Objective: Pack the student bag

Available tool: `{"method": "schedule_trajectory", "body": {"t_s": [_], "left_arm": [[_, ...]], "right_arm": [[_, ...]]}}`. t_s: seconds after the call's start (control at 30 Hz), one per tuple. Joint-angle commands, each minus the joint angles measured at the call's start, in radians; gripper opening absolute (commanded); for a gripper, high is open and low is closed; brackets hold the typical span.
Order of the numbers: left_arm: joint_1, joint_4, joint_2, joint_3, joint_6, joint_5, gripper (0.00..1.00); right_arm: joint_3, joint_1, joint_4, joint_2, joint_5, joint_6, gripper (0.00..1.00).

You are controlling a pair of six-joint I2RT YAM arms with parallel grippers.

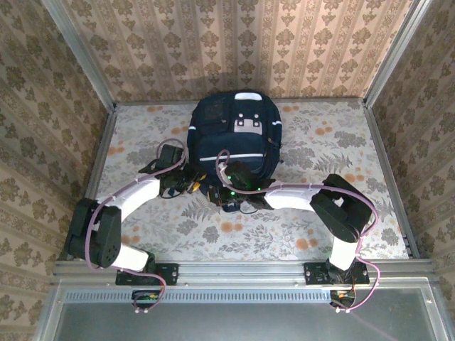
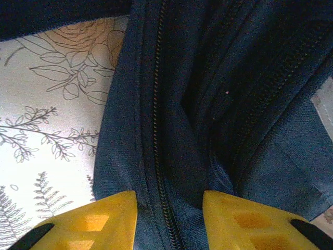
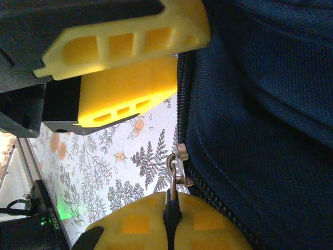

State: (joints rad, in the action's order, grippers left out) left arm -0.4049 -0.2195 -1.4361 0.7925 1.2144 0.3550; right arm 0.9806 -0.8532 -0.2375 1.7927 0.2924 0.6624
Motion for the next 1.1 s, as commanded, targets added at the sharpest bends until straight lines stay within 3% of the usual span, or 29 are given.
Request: {"method": "schedule_trajectory", "body": {"t_s": [0.0, 0.23, 0.3, 0.77, 1.07], "left_arm": [[-0.012, 0.036, -0.028, 0.025, 0.022, 0.007, 0.37], [-0.009, 0.034, -0.039, 0.018, -0.005, -0.027, 0.04], [-0.006, 0.023, -0.028, 0.014, -0.013, -0.044, 0.00], [0.096, -0.026, 0.046, -0.036, -0.073, -0.073, 0.00], [0.151, -0.049, 0.078, -0.044, -0.106, -0.066, 0.00]], "right_arm": [[0.017, -0.018, -0.079, 0.003, 0.018, -0.004, 0.00], [-0.001, -0.020, -0.046, -0.011, -0.029, -0.025, 0.00], [-0.009, -0.018, -0.014, -0.025, -0.058, -0.039, 0.00], [-0.230, 0.048, 0.084, -0.214, -0.157, -0.087, 0.00], [-0.378, 0.176, 0.125, -0.375, -0.192, -0.099, 0.00]]}}
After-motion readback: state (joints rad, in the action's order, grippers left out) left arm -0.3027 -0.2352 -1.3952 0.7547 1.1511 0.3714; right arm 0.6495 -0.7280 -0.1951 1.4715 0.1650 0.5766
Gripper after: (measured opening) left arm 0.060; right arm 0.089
